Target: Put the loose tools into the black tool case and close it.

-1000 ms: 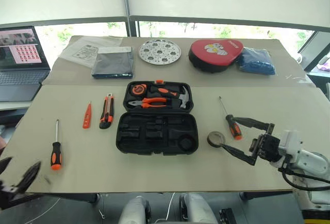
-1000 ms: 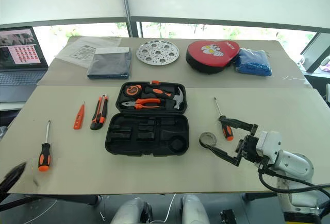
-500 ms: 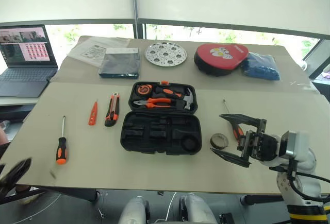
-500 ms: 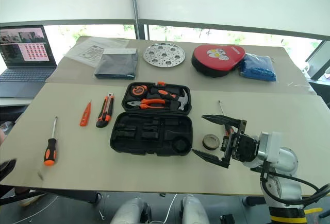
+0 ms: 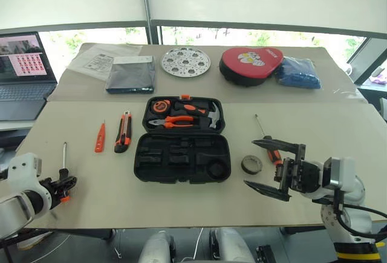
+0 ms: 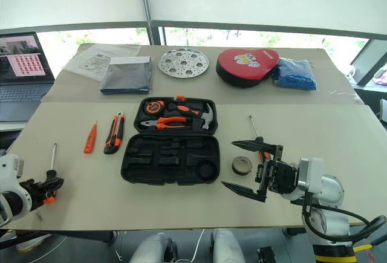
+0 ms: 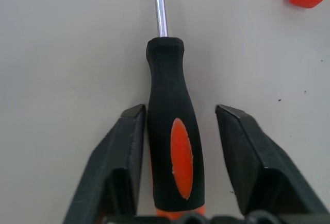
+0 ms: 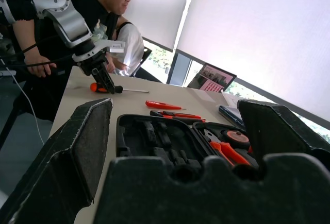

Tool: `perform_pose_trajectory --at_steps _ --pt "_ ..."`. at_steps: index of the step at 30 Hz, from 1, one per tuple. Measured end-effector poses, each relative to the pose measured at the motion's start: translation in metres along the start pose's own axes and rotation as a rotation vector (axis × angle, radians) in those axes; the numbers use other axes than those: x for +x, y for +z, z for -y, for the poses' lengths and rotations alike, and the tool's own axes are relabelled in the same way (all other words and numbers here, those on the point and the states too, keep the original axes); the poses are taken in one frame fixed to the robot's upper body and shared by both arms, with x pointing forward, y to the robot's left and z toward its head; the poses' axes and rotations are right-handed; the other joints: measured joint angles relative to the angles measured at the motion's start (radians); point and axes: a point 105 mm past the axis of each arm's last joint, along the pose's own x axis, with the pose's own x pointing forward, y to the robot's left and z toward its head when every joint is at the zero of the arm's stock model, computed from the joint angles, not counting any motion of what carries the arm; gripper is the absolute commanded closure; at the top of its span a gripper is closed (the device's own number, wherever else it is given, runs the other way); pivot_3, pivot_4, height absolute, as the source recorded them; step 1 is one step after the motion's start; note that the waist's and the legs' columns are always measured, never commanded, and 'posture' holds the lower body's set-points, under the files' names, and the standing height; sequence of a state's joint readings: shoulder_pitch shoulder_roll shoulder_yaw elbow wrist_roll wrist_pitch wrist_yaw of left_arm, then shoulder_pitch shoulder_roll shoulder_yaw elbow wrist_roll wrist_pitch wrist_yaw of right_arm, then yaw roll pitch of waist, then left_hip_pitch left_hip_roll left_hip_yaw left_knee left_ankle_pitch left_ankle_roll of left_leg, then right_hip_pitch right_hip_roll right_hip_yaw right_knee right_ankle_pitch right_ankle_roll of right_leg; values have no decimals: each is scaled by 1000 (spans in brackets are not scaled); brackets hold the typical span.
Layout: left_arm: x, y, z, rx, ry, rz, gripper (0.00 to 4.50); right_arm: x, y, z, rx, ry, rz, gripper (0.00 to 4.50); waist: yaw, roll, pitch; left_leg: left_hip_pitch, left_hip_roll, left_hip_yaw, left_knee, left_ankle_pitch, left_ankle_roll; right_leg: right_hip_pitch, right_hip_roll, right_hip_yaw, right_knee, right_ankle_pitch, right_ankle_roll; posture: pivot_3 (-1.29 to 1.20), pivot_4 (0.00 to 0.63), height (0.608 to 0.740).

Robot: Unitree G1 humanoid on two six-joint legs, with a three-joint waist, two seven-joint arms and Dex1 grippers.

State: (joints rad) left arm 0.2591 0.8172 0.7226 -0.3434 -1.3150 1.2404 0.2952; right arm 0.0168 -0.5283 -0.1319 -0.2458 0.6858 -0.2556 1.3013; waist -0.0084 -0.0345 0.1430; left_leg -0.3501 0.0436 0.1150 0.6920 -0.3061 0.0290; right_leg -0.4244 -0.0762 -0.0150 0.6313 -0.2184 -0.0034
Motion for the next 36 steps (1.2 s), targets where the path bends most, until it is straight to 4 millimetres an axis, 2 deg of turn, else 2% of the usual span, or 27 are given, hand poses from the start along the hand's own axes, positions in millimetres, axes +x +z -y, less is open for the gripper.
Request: perform_pose_trajectory --at_steps 1,2,5,7,8,10,11,12,13,15,17,20,23,27,36 --pt "0 -1 -1 -3 5 -1 3499 0 0 -1 1 1 -1 0 1 0 0 0 0 0 0 0 0 0 0 0 0 0 0 0 150 740" --pt "1 0 -1 -1 7 2 3632 -1 -1 -1 2 1 -2 0 2 0 0 0 0 0 0 -1 -1 0 0 0 0 0 0 0 150 740" --pt "1 12 0 12 -21 77 3631 -4 -3 0 8 -9 -13 0 6 0 0 0 0 0 0 -1 -2 0 1 0 0 0 0 0 150 740" --pt "-4 31 9 73 -101 186 3631 -7 -5 1 10 -25 -24 0 8 0 0 -2 0 1 0 0 -3 -2 2 -1 0 -1 -2 0 150 740" --pt "-15 55 30 199 -241 307 3631 -13 -4 5 0 -48 -47 0 15 -1 1 -3 0 1 1 0 -4 -2 2 -2 0 -2 -4 0 150 740" --pt "-46 87 81 485 -502 507 3631 -25 -1 16 -37 -95 -99 0 25 0 1 -4 -2 3 1 -3 -9 -3 -1 -3 -2 -4 -7 0 150 740" --pt "-50 91 94 561 -564 527 3631 -27 -1 19 -43 -112 -111 0 31 3 1 -3 -4 3 1 -3 -8 -1 -1 -2 -2 -4 -7 0 150 740" --pt "-57 92 117 710 -677 547 3631 -30 0 25 -59 -137 -124 0 32 6 0 -3 -6 4 1 -4 -8 -1 -1 -1 -3 -4 -7 0 150 740" --pt "-57 88 131 793 -751 537 3631 -31 1 26 -63 -149 -133 0 31 8 0 -3 -7 5 0 -4 -7 -1 -1 1 -3 -4 -6 0 150 740" --pt "-50 81 162 946 -904 521 3631 -35 -2 28 -43 -178 -163 0 31 12 0 -3 -12 6 1 1 3 1 0 2 -2 -2 3 0 150 740" --pt "-37 82 192 1104 -996 517 3631 -37 -3 29 -24 -199 -195 0 31 12 1 -4 -11 6 1 2 3 1 2 1 -1 -1 5 0 150 740" --pt "-3 80 223 1398 -1004 458 3631 -32 0 33 3 -229 -246 0 27 11 1 -4 -11 7 1 2 3 1 4 2 -2 -1 5 0 150 740" --pt "25 72 236 1517 -996 370 3631 -31 -2 35 45 -271 -315 0 14 10 2 -5 -10 2 2 -2 10 0 4 5 -3 -1 7 0 150 740" --pt "48 58 236 1636 -997 258 3631 -25 -2 32 92 -267 -359 0 9 9 2 -8 -11 2 4 -5 16 -2 3 5 -4 -3 11 0 150 740" --pt "55 47 241 1674 -1015 180 3631 -15 2 32 136 -276 -370 0 24 9 2 -24 -12 0 20 -8 22 -8 -1 2 -6 -1 18 0 150 740"
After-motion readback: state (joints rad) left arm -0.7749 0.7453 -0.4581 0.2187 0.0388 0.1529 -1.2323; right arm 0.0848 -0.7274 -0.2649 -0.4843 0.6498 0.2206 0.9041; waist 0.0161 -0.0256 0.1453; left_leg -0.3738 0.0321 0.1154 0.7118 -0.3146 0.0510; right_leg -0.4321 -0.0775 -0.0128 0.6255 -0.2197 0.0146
